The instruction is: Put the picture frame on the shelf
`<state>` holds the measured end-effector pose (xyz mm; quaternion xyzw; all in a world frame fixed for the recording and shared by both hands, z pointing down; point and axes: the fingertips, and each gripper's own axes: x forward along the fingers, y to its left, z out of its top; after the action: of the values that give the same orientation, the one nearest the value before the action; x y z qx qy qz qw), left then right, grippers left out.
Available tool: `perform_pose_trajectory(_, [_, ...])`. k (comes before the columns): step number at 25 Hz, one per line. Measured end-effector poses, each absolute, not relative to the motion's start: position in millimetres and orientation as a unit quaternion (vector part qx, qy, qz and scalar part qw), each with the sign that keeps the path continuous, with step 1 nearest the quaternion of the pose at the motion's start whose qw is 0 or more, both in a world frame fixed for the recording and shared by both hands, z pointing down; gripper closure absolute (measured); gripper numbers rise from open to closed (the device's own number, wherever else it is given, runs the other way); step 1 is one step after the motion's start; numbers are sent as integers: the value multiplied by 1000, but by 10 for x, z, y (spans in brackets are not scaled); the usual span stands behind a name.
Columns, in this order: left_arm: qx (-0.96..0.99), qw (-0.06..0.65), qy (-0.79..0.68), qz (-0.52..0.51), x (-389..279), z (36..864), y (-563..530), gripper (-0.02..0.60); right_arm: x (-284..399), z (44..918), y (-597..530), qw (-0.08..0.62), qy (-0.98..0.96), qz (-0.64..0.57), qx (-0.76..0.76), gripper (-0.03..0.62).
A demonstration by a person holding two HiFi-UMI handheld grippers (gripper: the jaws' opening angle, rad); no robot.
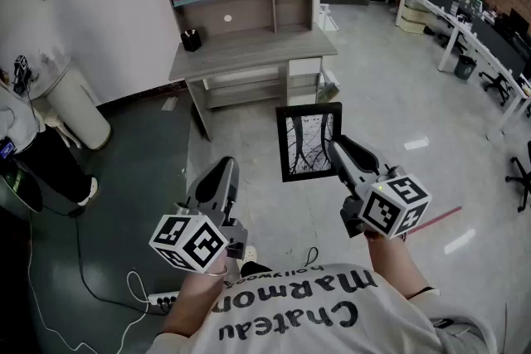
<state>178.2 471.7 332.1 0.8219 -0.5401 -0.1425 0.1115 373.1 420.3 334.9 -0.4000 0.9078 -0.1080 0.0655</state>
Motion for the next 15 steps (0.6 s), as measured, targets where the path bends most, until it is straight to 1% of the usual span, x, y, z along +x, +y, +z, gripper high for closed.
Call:
perform_pose_trajectory(8, [829, 109, -528, -149, 1767, 3359, 4671, 551, 3723, 3411, 4199, 63, 904, -101, -411, 510])
perform_pose_trajectory(15, [843, 104, -506, -149, 1007, 3090, 3725, 551, 3002, 3190, 3352, 74, 892, -97, -434, 510])
